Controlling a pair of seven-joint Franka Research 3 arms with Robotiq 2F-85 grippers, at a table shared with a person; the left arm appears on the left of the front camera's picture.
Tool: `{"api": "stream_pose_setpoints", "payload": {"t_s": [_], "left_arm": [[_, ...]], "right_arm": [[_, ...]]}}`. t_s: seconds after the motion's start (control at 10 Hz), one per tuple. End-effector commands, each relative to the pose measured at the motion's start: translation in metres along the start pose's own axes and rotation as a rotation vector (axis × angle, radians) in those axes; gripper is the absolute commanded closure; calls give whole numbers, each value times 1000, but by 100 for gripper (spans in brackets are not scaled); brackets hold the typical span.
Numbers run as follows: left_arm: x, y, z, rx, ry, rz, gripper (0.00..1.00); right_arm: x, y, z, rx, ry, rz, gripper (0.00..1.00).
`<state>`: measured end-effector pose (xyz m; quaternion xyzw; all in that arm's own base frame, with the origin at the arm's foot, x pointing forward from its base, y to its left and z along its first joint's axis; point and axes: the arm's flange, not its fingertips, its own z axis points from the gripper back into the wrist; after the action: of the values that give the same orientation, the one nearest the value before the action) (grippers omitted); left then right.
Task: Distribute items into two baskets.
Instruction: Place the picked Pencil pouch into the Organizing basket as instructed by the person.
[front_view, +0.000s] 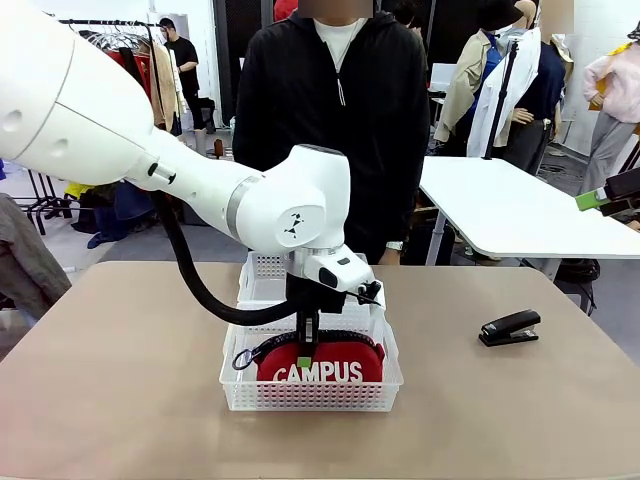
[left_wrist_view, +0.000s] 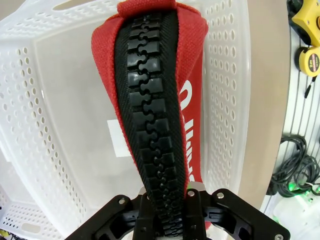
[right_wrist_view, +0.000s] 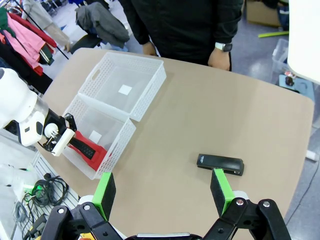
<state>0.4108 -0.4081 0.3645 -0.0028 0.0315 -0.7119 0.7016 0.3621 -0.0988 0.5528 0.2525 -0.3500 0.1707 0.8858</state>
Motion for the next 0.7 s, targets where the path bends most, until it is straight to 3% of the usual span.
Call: {"api": "stream_pose_setpoints", "payload": {"t_s": [0.0,0.1,0.2,0.6], "left_arm": [[-1,0,3,7,-3,-10,100],[-1,0,2,0,-5,-19,100],[-1,0,2,-3,-2,-17,88],[-7,-1,20,-8,-26,4,9]], "right_arm": [[1,-1,0,18,-17,9,0],[1,-1,0,18,-17,9,0],[1,-1,0,18,-17,9,0],[1,-1,0,18,-17,9,0]]}}
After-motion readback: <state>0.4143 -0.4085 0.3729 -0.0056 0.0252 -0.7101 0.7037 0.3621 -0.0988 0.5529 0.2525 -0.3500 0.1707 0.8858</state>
